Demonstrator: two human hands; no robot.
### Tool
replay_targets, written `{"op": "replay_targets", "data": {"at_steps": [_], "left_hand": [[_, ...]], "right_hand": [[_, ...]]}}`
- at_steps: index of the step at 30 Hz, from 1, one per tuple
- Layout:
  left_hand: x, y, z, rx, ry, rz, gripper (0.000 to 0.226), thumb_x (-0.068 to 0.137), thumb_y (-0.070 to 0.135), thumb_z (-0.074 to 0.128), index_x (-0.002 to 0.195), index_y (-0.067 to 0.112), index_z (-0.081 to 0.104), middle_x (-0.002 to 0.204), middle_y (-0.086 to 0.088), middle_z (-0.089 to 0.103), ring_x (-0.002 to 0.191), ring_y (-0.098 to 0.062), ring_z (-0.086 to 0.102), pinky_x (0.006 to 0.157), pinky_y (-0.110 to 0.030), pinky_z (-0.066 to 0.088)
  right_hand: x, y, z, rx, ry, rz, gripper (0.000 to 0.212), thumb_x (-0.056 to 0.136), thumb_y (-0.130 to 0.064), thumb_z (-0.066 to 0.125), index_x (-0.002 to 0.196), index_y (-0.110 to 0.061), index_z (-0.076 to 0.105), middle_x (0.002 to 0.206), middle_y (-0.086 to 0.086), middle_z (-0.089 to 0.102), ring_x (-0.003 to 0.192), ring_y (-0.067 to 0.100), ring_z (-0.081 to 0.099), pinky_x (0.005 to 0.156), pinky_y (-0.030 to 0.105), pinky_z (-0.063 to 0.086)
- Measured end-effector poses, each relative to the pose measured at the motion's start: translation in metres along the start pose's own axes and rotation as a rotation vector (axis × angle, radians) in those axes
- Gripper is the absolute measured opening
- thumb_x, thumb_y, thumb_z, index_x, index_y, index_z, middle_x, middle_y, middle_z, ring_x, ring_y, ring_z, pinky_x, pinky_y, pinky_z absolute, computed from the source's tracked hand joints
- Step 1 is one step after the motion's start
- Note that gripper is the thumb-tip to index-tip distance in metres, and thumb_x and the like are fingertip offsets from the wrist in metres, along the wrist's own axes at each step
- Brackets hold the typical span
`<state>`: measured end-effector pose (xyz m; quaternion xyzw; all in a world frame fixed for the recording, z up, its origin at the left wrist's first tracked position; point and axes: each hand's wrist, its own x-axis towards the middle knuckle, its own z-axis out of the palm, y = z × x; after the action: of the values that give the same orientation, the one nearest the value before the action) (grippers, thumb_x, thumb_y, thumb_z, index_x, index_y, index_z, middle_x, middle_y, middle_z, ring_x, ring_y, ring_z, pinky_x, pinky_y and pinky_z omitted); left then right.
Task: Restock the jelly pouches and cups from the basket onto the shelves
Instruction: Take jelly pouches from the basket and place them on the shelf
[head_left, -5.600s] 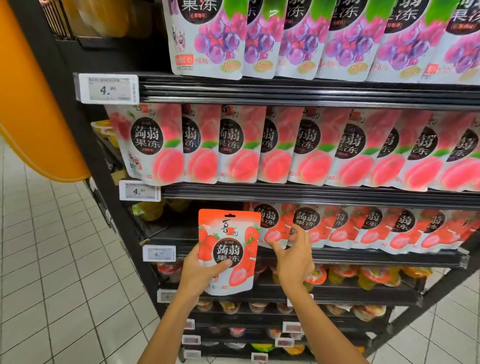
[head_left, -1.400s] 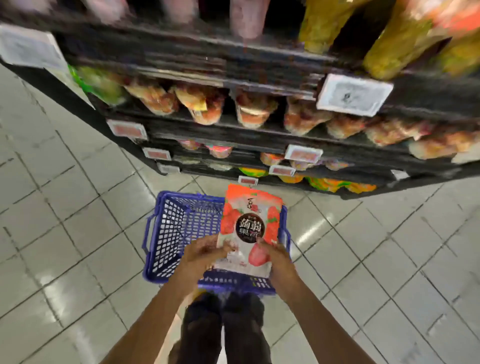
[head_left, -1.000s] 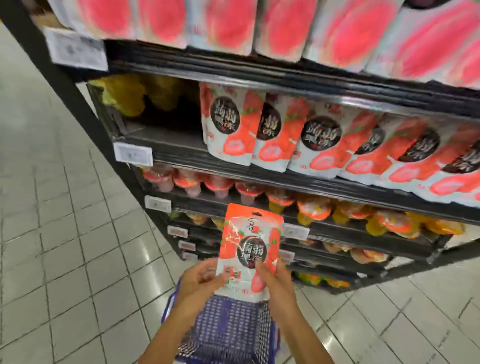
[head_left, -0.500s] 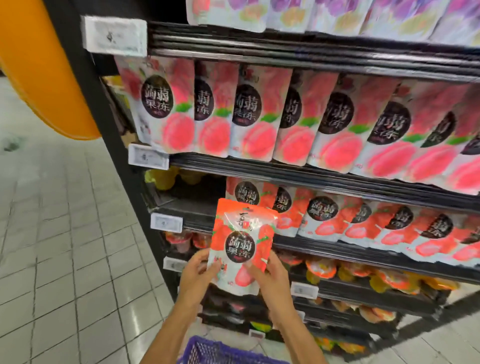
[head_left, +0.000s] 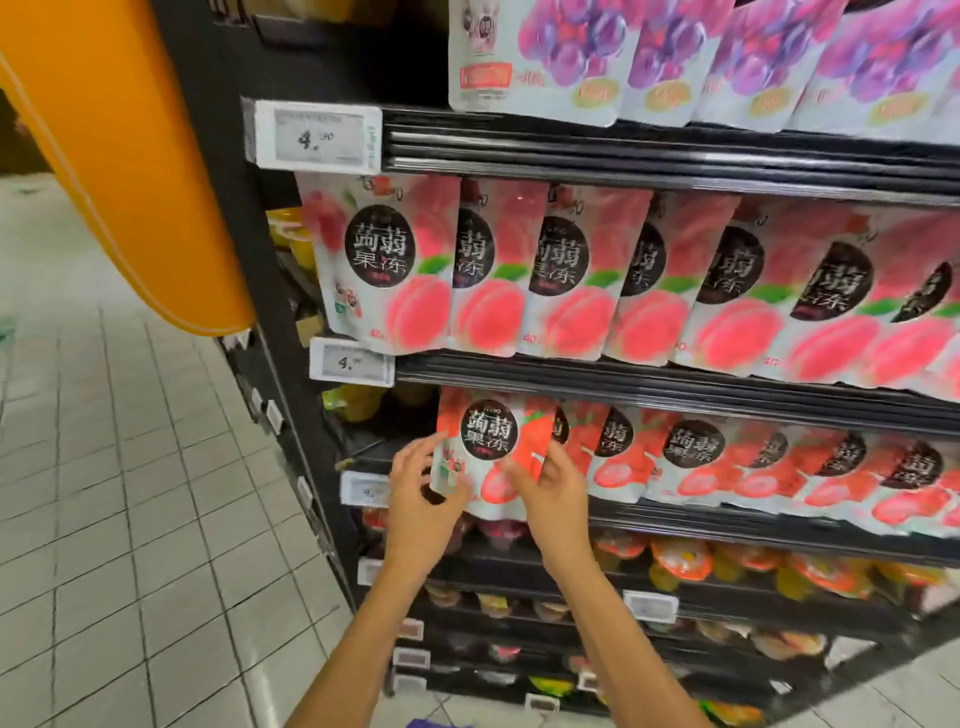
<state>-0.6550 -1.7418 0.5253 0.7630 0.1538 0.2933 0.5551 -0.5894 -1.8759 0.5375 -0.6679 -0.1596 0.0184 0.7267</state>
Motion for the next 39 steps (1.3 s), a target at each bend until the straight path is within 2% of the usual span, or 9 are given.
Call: {"op": "replay_targets", "data": {"at_steps": [4,8,13,19,22,24,31,34,39], "left_hand": [[0.008,0.004,0.012,0.112,0.020,0.018,0.055,0.088,0.015,0.069,0.138,0.022,0.048,0.140,0.003,0.040,0.131,-0.011,0.036,0.111,-0.032,0.034],[0.010,0.007,0.023,-0.050,-0.018,-0.136,0.058,0.094,0.015,0.061,0.147,0.021,0.038,0.143,0.004,0.035,0.132,-0.017,0.043,0.111,-0.043,0.041],[0.006,0.002,0.026,-0.109,-0.021,-0.182,0.059,0.094,0.010,0.059,0.146,0.027,0.037,0.140,0.008,0.036,0.131,-0.017,0.047,0.110,-0.041,0.042],[0.003,-0.005,0.027,-0.186,-0.022,-0.219,0.055,0.095,0.006,0.058,0.141,0.032,0.043,0.138,0.012,0.040,0.124,-0.007,0.049,0.100,-0.024,0.046],[0.001,-0.008,0.028,-0.173,-0.024,-0.237,0.053,0.095,0.004,0.054,0.140,0.031,0.044,0.137,0.011,0.041,0.114,0.004,0.050,0.084,-0.002,0.043],[0.000,-0.008,0.029,-0.176,-0.017,-0.244,0.054,0.094,0.001,0.054,0.138,0.030,0.044,0.135,0.012,0.041,0.116,0.000,0.050,0.078,0.002,0.041],[-0.002,-0.005,0.030,-0.306,0.035,-0.287,0.059,0.092,0.008,0.063,0.142,0.028,0.039,0.140,0.006,0.044,0.129,-0.013,0.047,0.107,-0.031,0.042],[-0.003,-0.001,0.031,-0.358,0.059,-0.265,0.060,0.092,0.013,0.066,0.143,0.028,0.040,0.144,0.009,0.044,0.132,-0.012,0.046,0.111,-0.039,0.041],[-0.002,0.002,0.033,-0.207,-0.013,-0.121,0.057,0.094,0.004,0.060,0.144,0.020,0.039,0.151,0.011,0.035,0.141,-0.008,0.034,0.118,-0.040,0.031]], "right_hand": [[0.013,-0.004,0.015,-0.042,0.041,-0.038,0.013,0.089,-0.008,0.068,0.101,-0.012,0.065,0.093,0.002,0.072,0.088,0.017,0.067,0.080,0.037,0.055],[0.010,-0.001,0.027,-0.099,0.045,-0.046,0.019,0.091,-0.002,0.063,0.108,-0.009,0.063,0.095,-0.003,0.070,0.086,0.003,0.064,0.077,0.021,0.050],[0.000,0.010,0.023,-0.278,0.050,-0.086,0.024,0.093,-0.012,0.063,0.117,-0.015,0.059,0.101,-0.008,0.068,0.093,0.002,0.063,0.080,0.020,0.050],[-0.012,0.026,0.017,-0.637,0.142,-0.077,0.053,0.088,-0.028,0.071,0.135,-0.022,0.048,0.120,-0.010,0.054,0.107,0.006,0.053,0.081,0.021,0.048],[-0.015,0.031,0.018,-0.619,0.157,-0.020,0.058,0.088,-0.024,0.071,0.140,-0.023,0.046,0.124,-0.009,0.056,0.110,0.006,0.054,0.084,0.014,0.044],[-0.014,0.030,0.019,-0.614,0.183,-0.022,0.058,0.088,-0.019,0.072,0.140,-0.025,0.048,0.126,-0.011,0.058,0.111,0.007,0.055,0.088,0.021,0.048],[-0.012,0.023,0.032,-0.666,0.238,-0.097,0.058,0.087,-0.012,0.071,0.136,-0.035,0.050,0.121,-0.024,0.056,0.109,-0.001,0.054,0.086,0.022,0.050],[-0.010,0.023,0.039,-0.621,0.246,-0.111,0.059,0.087,-0.009,0.070,0.136,-0.035,0.050,0.122,-0.023,0.057,0.109,-0.004,0.054,0.085,0.013,0.044],[-0.010,0.026,0.042,-0.594,0.280,-0.036,0.049,0.095,-0.016,0.059,0.134,-0.042,0.049,0.101,-0.017,0.064,0.088,0.004,0.062,0.071,0.025,0.052]]}}
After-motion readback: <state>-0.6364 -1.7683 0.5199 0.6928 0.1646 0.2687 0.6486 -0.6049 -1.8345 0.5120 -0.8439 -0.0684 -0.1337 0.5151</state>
